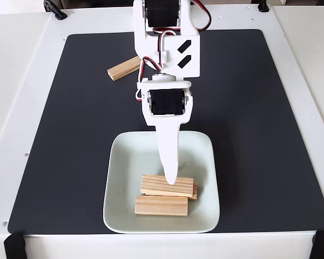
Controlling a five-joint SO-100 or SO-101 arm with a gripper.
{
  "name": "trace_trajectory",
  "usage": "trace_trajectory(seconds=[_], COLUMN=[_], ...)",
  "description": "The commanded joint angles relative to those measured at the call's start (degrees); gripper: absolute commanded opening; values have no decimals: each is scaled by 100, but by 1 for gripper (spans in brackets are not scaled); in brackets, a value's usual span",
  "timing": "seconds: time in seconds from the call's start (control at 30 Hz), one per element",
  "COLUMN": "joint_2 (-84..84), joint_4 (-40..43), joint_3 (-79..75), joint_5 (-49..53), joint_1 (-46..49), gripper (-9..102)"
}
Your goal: Pick up the wooden block and place them on the plate.
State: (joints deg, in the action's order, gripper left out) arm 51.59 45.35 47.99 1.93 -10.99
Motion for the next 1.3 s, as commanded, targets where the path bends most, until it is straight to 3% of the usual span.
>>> trace_trajectory(seconds=[0.0, 0.27, 0.47, 0.7, 1.03, 1.27], joint_2=[97, 923, 2602, 4658, 7348, 8394], joint_4=[-62, 255, 334, 387, 387, 598], joint_3=[-220, 308, 2259, 4729, 8235, 9299], joint_5=[-26, -18, -9, 114, 1934, 3006], joint_1=[26, 26, -62, -193, -123, 149], gripper=[25, 23, -2, 0, 0, 0])
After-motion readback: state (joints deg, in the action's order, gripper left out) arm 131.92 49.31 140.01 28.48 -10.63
